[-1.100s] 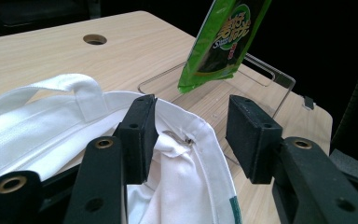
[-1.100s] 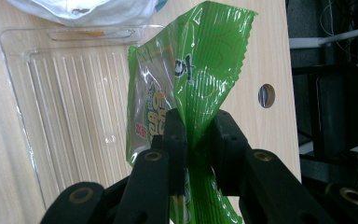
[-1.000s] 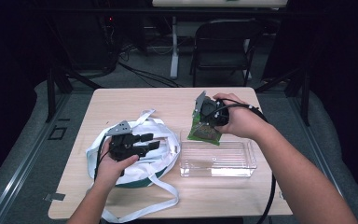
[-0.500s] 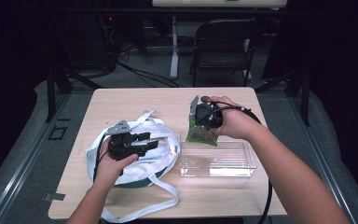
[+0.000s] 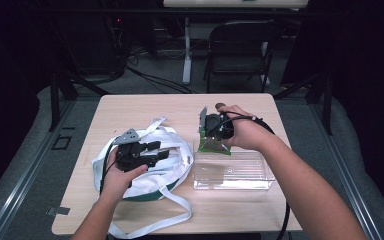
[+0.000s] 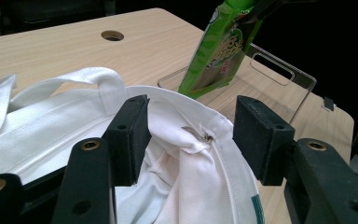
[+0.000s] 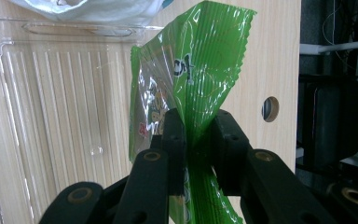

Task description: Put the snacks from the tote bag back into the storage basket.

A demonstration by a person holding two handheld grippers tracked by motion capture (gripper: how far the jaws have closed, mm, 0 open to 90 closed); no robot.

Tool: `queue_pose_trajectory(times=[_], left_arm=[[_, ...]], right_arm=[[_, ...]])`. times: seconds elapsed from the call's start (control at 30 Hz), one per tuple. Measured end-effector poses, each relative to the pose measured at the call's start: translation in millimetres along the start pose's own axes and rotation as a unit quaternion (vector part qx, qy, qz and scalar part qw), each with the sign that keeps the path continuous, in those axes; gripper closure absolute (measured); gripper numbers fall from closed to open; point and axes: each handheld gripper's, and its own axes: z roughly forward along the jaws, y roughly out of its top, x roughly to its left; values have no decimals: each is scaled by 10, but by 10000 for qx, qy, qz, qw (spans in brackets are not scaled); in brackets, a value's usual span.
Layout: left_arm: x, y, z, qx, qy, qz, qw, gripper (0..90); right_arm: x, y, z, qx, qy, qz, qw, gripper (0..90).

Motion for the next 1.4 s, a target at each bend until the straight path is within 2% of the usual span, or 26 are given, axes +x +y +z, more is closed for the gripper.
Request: queue_pose_trajectory(times=[0.5,0.7,0.83,1.23,1.4], left_arm=[[8,-4,4,8,8,5,10000,464],[13,-11,11,24,17,-23,10000,465],[13,-16,19,26,9,-30,10000,467],[23,-19,14,25,20,-34,10000,472],[21,-22,20,47,18,-33,10000,473]], right_arm=[[47,74,144,0,-92,-114,9999,769],[100,66,218,70,-270,-219,9994,769],[127,59,265,-7,-230,-172,9996,770],[151,105,373,41,-269,-332,9991,770],[164,100,417,10,-255,-327,9991,764]])
